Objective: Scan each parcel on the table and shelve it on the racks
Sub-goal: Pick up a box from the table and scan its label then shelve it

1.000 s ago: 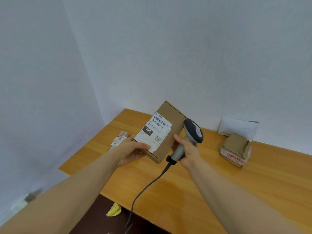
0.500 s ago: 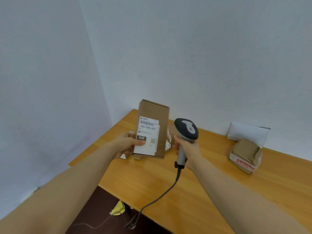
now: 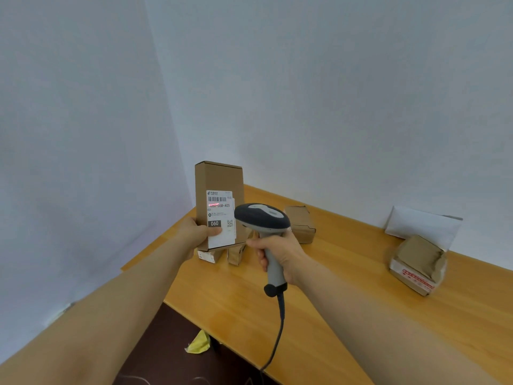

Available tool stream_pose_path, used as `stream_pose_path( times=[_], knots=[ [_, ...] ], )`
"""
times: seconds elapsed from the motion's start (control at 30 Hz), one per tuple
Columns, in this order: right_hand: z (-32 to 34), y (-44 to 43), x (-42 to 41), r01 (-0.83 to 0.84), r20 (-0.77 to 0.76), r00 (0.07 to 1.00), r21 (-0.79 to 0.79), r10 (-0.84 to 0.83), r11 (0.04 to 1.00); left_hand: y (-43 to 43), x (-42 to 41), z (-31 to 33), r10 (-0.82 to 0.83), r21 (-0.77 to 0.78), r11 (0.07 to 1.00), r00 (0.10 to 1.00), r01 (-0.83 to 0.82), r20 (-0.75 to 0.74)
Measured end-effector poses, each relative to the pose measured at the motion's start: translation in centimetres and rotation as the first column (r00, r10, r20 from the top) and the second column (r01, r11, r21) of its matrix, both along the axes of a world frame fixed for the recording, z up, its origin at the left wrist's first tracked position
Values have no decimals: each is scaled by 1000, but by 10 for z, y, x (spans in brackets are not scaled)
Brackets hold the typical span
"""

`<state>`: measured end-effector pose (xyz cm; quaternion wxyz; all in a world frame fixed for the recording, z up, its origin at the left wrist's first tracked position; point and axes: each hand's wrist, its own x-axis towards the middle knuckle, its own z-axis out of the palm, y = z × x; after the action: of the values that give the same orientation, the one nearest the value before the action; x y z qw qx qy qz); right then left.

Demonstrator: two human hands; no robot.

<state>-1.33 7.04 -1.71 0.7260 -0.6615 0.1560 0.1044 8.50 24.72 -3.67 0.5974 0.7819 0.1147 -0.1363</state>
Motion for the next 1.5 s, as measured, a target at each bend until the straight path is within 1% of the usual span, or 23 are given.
stream_pose_path(
  times=[0.1,0.3,0.47,0.67,0.77,0.83,0.9,1.03,1.1,1.17,1.3,1.43,1.5],
  knots=[
    [4,4,4,0,-14,1000,27,0,1000,4,1,-1,18,-15,1000,1000,-18,3],
    [3,14,12,-5,-35,999,31,6,999,10,4,-3,29,-28,999,1000,-29,-7],
    [-1,26,19,-21,-61,998,35,23,999,22,13,-10,50,7,999,998,-49,-32],
    [-5,49,35,-19,-97,995,24,21,1000,41,24,-16,64,-2,998,997,-64,-40],
    [-9,61,39,1,-96,995,46,3,999,54,29,-21,63,-8,998,997,-63,-52],
    [-9,67,41,13,-59,998,88,-8,996,64,30,-25,60,-40,997,996,-62,-59],
    [-12,71,43,31,-34,999,100,-28,995,74,24,-26,51,-115,992,996,-60,-80],
    [-26,72,43,141,-68,988,-12,-142,990,98,-6,-27,16,-308,950,989,-60,-144],
    [-33,72,38,159,-70,985,16,-158,987,112,-29,-23,15,-360,931,989,-66,-144],
    [-38,76,29,131,-69,990,62,-127,989,125,-57,-19,34,-400,913,991,-84,-130],
    [-48,92,-9,-42,-54,997,162,51,986,143,-125,-17,149,-479,856,980,-193,-129],
    [-52,125,-63,-249,-14,964,292,264,924,160,-212,-21,274,-542,783,952,-305,-139],
    [-52,148,-92,-310,-2,945,302,326,902,174,-259,-21,368,-552,741,919,-383,-143]
  ],
)
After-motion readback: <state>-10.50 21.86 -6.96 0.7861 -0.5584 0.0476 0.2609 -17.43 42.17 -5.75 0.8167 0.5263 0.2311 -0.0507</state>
